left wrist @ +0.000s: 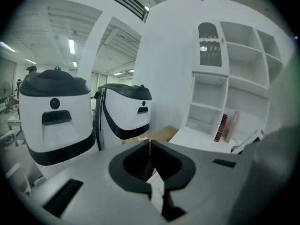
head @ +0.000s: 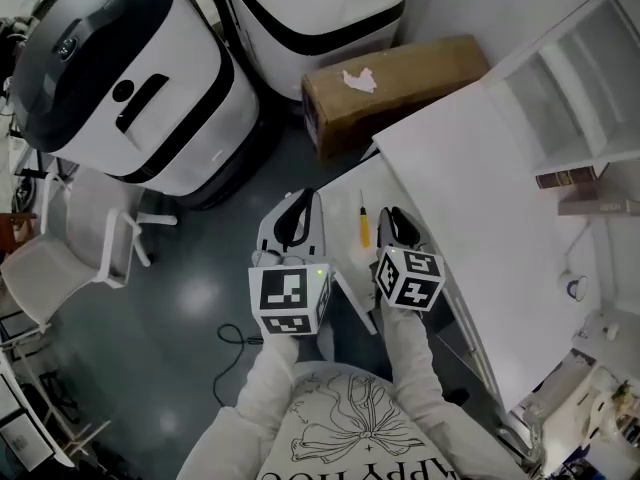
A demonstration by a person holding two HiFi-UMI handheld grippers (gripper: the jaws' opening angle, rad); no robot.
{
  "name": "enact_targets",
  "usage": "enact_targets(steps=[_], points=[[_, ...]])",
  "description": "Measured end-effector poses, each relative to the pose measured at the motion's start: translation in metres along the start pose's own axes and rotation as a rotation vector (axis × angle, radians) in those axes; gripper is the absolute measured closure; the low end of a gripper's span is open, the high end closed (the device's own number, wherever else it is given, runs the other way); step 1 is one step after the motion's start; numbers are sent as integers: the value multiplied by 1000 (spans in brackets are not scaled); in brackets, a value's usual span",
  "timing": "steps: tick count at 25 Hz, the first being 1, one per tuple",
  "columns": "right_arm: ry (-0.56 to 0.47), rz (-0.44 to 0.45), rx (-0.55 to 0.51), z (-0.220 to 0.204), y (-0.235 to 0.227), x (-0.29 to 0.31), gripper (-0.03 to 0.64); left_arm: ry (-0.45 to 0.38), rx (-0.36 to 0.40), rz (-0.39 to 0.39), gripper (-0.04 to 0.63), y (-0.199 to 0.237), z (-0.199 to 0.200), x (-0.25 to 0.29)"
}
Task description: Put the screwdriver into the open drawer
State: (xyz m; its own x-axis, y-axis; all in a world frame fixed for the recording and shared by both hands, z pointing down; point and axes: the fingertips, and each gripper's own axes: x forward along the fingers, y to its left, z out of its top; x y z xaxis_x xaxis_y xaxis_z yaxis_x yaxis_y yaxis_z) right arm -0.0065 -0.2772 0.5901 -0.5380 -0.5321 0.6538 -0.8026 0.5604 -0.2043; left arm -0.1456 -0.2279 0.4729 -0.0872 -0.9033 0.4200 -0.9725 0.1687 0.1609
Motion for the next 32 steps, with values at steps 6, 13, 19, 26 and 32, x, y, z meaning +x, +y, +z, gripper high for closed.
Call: enact_targets(steps=[6, 13, 19, 26, 32], points=[[-145, -1, -62, 58, 24, -52, 563, -85, 27, -25, 586, -11, 43, -28], [-320, -16, -98, 121, 42, -112, 566, -185, 66, -54, 586, -26, 90, -59], [-429, -35, -118, 154, 50, -156, 568, -258, 97, -78, 586, -38, 120, -82], [-506, -47, -120, 170, 53, -190, 569, -309, 116, -92, 586, -47, 138, -102], [-541, -47, -126, 177, 53, -205, 569, -324, 121, -92, 586, -52, 142, -109]])
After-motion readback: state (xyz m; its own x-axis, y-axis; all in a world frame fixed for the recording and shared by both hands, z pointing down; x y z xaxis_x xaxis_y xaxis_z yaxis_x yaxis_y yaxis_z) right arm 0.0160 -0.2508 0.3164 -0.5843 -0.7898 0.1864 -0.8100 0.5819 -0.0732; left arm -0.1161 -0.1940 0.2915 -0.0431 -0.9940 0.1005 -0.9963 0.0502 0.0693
